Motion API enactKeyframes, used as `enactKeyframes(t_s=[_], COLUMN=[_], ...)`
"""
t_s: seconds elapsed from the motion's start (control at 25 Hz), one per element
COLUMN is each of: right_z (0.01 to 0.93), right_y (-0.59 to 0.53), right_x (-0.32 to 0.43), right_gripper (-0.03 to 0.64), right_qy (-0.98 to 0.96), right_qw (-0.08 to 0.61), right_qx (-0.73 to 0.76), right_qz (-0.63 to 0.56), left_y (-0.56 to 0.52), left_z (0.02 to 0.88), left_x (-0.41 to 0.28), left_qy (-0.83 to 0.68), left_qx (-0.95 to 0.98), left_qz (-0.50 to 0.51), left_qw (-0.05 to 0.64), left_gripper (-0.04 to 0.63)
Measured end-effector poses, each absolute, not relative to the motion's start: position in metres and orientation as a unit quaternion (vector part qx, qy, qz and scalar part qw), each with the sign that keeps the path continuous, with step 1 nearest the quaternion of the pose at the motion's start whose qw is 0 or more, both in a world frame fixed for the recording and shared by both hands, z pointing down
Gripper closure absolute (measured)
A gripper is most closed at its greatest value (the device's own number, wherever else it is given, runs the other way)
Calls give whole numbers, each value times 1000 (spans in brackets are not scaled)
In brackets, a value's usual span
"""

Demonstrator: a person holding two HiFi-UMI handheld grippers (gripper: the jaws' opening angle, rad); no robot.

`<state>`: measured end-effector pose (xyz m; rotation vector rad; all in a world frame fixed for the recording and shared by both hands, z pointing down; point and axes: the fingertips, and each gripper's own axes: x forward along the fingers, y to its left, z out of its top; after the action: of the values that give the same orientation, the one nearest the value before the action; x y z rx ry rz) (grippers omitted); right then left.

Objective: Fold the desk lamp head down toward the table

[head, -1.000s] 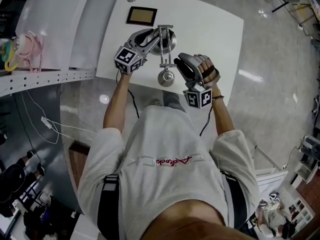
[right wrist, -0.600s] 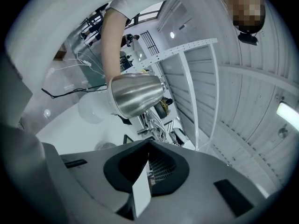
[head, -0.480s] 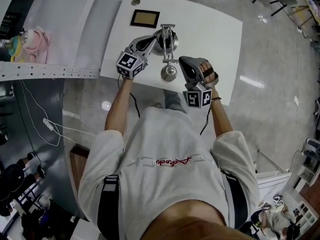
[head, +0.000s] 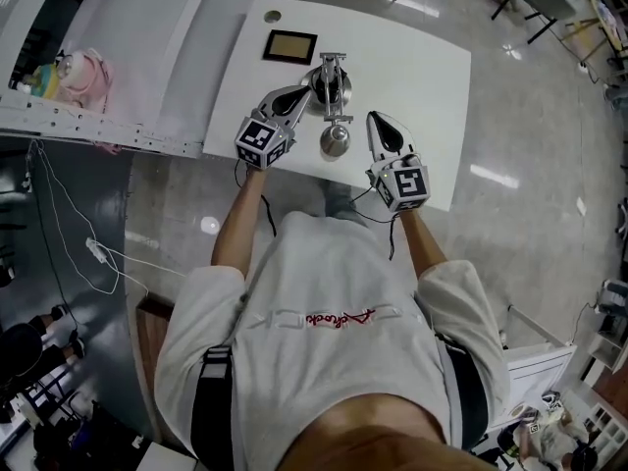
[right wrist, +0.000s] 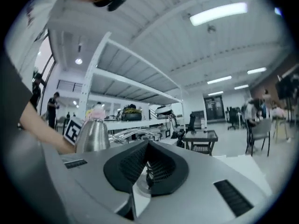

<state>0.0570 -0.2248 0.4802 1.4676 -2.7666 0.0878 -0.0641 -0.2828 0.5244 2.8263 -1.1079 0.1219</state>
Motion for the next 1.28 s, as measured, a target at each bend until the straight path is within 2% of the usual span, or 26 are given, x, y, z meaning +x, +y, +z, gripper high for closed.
enactKeyframes(t_s=[0.2,0.44,1.28], right_z=[478,489,500], right_y=[-220,-200,-78], right_x=[67,58,70], right_gripper=[589,589,591], right_qy=[-865,-862,-837], right_qw=[-54,-14,-3], right_qx=[488,503,543], right_qz=[100,61,65], left_y=[-267,-245,-100], left_z=[520,514,505], left_x=[-67,-71,-80], left_qy=[-371,-372,-401], left_qx=[927,927,915], left_qz=[32,38,22], left_qw=[51,40,36], left_gripper=[572,572,572])
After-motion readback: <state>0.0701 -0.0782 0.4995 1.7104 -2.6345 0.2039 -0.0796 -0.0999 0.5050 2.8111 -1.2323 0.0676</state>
